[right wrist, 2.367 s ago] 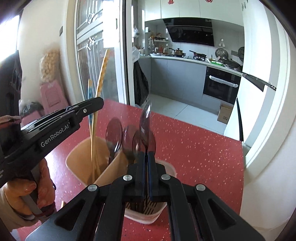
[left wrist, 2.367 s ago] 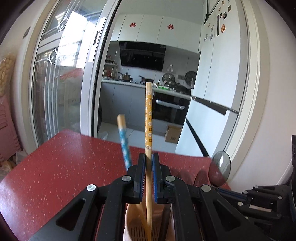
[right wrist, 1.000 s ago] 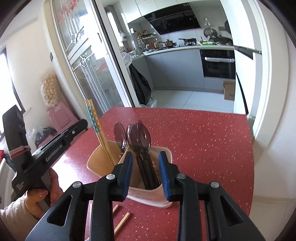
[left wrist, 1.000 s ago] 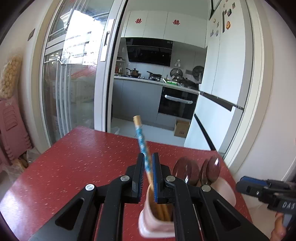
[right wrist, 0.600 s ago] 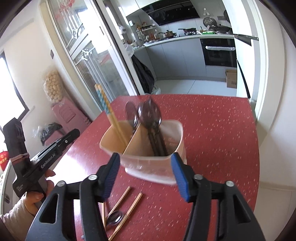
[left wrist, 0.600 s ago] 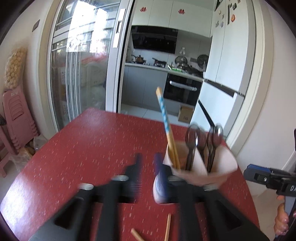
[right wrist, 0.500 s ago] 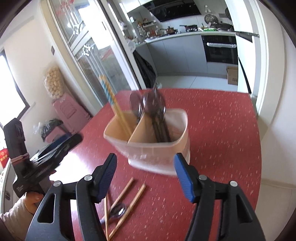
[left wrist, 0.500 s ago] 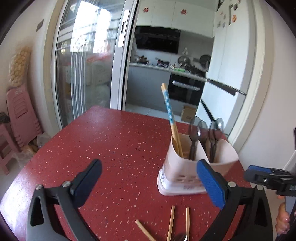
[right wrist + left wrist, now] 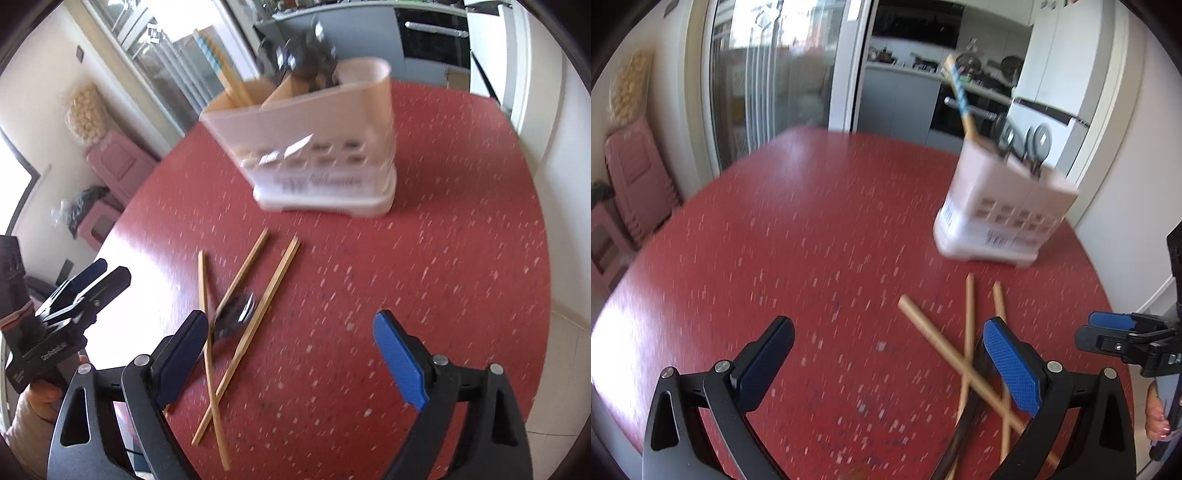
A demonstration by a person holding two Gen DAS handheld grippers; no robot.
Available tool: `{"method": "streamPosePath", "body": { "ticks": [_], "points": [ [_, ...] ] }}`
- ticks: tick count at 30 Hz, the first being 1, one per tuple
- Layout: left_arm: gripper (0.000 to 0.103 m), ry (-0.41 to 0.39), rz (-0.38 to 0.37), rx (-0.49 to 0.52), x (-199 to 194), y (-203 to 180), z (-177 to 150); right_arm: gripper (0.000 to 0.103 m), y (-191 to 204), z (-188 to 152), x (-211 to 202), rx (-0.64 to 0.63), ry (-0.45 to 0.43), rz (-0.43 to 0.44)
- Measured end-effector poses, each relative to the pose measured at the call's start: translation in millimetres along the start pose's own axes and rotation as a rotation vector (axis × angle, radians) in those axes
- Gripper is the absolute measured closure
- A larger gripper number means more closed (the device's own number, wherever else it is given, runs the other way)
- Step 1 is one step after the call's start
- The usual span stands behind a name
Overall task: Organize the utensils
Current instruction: 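Move both open tools back to the loose utensils on the table, then grasp a plain wooden chopstick with the right tool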
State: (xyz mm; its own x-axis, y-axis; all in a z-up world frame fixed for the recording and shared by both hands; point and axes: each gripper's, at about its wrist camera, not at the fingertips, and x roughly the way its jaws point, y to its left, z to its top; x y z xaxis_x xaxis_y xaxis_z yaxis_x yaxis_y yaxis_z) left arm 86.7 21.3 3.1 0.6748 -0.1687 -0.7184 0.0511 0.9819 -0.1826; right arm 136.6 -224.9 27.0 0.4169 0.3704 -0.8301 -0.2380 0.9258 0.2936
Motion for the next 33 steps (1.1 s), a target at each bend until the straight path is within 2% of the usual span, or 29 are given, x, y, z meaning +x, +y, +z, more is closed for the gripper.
{"method": "streamPosePath", "body": {
  "ticks": [5,13,15,24,26,33],
  "points": [
    [0.000,0.087,0.020,-0.044,13,18,-18,0.010,20,-12,15,-0.047,0.063,-0.024],
    [0.000,0.121,0.061,-0.039,22,28,-26,0.010,44,-16,30,-0.115,0.124,-0.024],
    [0.000,0.126,0.079,-0.046,25,29,-24,0.014,48,-15,31,-0.126,0.136,-0.016],
    [0.000,0.143,0.129,-0.092,26,48,-24,0.050,74,-6,46,-0.194,0.174,-0.018],
    [0.000,0.146,0.139,-0.099,26,52,-24,0.061,79,-2,55,-0.210,0.190,-0.013],
    [0.000,0.159,0.126,-0.123,24,66,-23,0.078,107,2,79,-0.296,0.222,-0.049]
  ]
}}
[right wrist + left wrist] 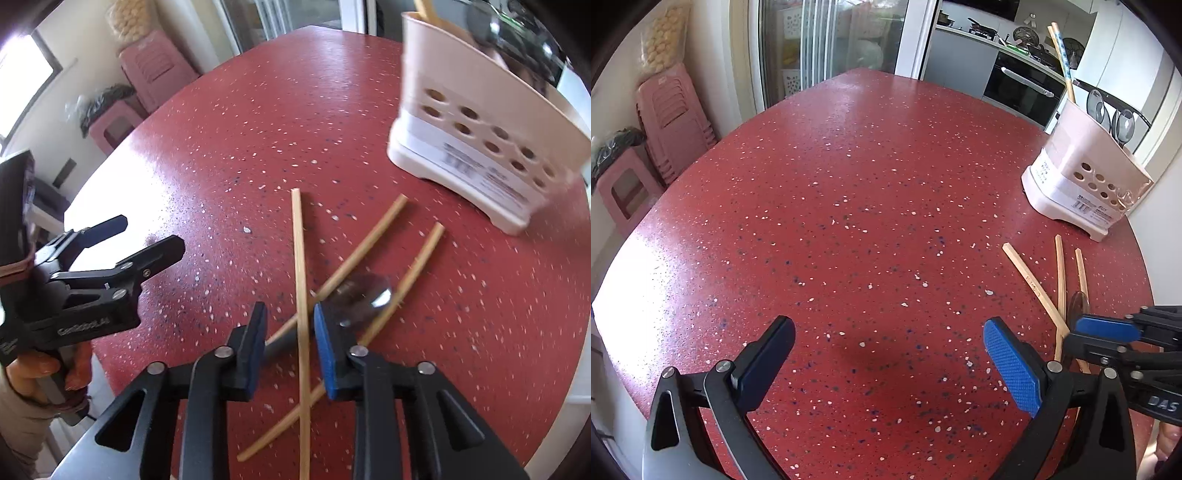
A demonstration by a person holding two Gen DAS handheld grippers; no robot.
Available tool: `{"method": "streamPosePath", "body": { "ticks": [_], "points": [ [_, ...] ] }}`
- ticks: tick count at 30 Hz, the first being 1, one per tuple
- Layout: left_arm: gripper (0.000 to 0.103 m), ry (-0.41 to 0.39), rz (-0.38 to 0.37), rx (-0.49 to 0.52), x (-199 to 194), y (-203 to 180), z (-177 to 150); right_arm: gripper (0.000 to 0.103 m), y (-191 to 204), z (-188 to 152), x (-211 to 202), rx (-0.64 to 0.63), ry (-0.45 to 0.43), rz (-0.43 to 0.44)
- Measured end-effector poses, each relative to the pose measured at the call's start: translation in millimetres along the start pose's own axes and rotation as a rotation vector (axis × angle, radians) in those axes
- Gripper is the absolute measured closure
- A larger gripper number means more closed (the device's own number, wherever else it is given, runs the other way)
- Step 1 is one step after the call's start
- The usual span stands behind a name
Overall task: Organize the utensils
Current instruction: 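Grasp a plain wooden chopstick with the right tool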
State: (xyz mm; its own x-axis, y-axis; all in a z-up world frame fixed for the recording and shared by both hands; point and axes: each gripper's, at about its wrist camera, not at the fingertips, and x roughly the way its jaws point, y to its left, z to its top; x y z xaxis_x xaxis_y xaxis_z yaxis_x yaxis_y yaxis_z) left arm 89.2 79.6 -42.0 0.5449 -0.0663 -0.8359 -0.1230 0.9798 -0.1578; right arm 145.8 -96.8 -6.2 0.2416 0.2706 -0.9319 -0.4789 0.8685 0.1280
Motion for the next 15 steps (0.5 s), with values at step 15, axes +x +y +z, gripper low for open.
{"method": "streamPosePath", "body": {
  "ticks": [15],
  "points": [
    [0.000,0.044,-0.071,0.094,8,-37,4,0.097,-25,-8,-4,0.098,-0.029,0.004]
  ]
}}
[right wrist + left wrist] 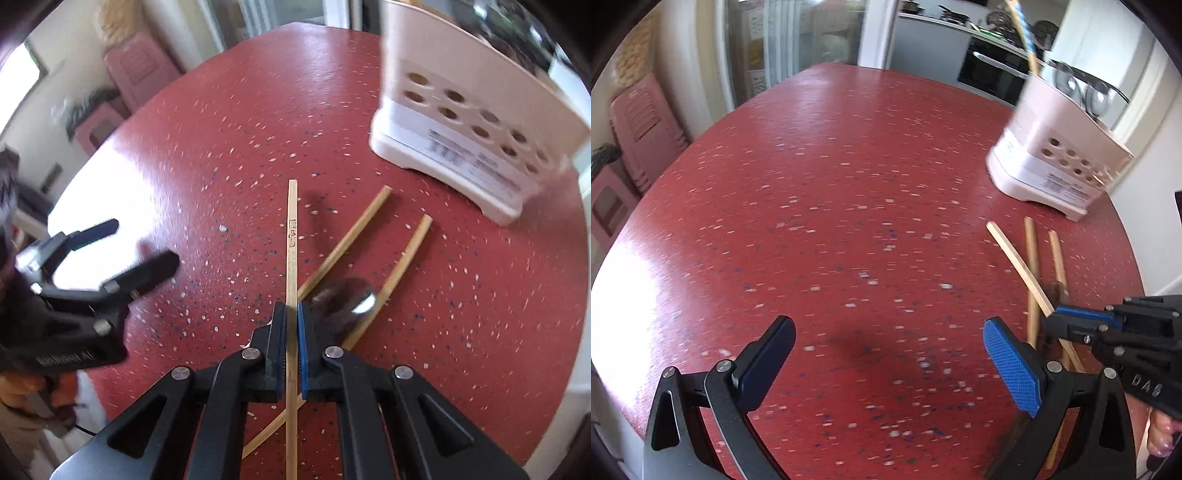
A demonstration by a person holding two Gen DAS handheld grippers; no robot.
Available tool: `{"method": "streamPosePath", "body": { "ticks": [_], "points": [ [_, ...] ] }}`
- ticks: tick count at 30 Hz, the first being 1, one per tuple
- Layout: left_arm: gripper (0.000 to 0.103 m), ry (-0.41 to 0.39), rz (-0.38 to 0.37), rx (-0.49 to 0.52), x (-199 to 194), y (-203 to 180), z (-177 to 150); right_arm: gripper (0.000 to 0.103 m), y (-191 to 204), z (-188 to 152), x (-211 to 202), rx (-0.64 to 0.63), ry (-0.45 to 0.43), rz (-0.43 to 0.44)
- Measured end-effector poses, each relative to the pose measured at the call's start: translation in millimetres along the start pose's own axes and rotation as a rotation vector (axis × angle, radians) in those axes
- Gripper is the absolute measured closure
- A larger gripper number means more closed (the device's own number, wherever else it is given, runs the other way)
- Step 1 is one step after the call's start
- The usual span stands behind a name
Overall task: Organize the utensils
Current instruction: 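Grasp a plain wooden chopstick with the right tool, then grasp the last dark spoon with the left tool and lift it while the right tool holds the chopstick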
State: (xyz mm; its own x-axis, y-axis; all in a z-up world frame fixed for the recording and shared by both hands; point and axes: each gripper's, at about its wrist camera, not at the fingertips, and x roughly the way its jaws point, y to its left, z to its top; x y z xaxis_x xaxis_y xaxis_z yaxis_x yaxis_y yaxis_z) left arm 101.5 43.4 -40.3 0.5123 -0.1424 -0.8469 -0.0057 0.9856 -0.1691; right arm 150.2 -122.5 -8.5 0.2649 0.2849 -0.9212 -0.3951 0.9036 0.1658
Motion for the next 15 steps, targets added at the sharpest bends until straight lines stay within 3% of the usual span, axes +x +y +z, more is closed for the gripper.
{"method": "streamPosePath", "body": {
  "ticks": [11,15],
  "points": [
    [0.000,0.059,-0.112,0.247,7,-78,-1,0.097,-58,-26,-36,0.135,-0.063,0.023],
    [0.000,0.090,-0.090,0.346,12,-102,-7,0.097,-64,-33,-43,0.151,-0.073,0.027]
  ]
}}
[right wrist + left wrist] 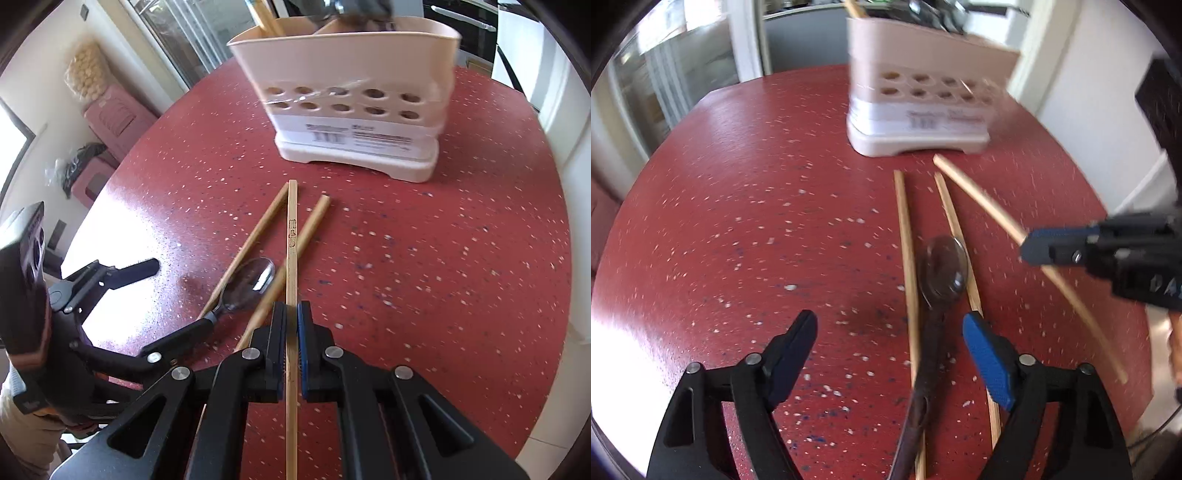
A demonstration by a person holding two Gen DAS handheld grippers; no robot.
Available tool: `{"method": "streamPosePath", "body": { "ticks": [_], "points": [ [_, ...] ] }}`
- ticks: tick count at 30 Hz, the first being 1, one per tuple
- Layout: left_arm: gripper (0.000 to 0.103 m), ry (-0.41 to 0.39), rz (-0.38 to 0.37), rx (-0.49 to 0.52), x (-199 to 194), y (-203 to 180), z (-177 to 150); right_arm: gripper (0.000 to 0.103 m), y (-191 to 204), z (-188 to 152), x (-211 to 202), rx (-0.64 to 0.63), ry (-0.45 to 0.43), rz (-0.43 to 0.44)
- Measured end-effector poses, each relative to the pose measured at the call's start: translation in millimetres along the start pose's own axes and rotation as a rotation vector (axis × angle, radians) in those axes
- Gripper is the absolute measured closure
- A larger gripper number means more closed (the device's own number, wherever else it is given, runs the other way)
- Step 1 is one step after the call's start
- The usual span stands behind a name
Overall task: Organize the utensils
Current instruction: 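Grasp the last dark spoon with the left tool and lift it while the right tool holds the chopstick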
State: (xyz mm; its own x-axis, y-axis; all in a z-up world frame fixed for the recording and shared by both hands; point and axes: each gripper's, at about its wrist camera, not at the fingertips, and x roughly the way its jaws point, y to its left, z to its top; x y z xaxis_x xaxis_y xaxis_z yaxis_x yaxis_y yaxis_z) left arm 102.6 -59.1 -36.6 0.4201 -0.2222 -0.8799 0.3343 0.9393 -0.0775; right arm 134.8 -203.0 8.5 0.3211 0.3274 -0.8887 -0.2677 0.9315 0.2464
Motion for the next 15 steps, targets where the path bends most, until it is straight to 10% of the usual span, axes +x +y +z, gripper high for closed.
{"method": "streamPosePath", "body": {
  "ticks": [10,15],
  "points": [
    [0.054,0.035,-0.002,0.048,3,-10,-1,0.097,-4,-6,-4,0.010,-0.009,0.028],
    [0.062,0.005,-0.008,0.032,-6,-6,-4,0.097,-6,-5,2,0.009,-0.013,0.037]
  ]
}}
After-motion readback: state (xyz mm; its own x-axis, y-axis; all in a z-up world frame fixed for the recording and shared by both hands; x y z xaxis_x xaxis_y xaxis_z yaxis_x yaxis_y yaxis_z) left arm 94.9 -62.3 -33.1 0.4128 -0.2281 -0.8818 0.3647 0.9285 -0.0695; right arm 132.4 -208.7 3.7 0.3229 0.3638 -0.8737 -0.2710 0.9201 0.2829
